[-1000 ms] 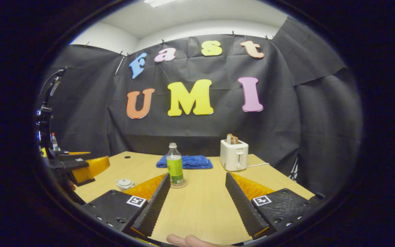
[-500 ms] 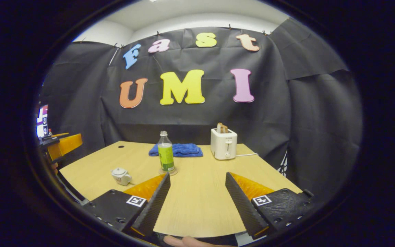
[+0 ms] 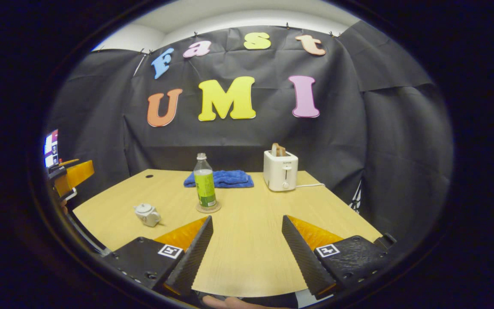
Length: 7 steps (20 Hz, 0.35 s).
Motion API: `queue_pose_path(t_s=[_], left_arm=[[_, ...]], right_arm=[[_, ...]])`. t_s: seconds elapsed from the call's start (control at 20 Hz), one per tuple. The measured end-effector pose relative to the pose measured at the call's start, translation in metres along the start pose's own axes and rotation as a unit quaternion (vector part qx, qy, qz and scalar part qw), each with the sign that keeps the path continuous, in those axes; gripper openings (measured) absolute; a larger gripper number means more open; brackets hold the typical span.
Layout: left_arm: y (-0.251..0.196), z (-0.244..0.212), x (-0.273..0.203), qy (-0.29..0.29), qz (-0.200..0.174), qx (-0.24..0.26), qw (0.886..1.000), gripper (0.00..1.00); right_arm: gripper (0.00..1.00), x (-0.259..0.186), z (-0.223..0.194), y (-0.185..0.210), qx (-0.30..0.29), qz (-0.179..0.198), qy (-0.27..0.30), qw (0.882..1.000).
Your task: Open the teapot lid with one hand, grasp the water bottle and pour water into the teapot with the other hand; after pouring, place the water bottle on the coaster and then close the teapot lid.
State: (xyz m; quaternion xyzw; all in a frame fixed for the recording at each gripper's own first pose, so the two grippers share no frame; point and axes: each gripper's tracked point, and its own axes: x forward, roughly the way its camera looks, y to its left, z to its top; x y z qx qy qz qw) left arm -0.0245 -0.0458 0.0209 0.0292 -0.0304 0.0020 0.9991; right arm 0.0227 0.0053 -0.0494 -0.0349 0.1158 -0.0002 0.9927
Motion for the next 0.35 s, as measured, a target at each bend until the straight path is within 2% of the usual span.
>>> queue_pose_path(t_s=[0.35], left_arm=[[-0.004, -0.011, 0.005, 0.011, -0.001, 0.003, 1.0, 1.0]], right_arm=[[0.96, 0.005, -0.001, -0.006, -0.009, -0.012, -0.001, 1.0]])
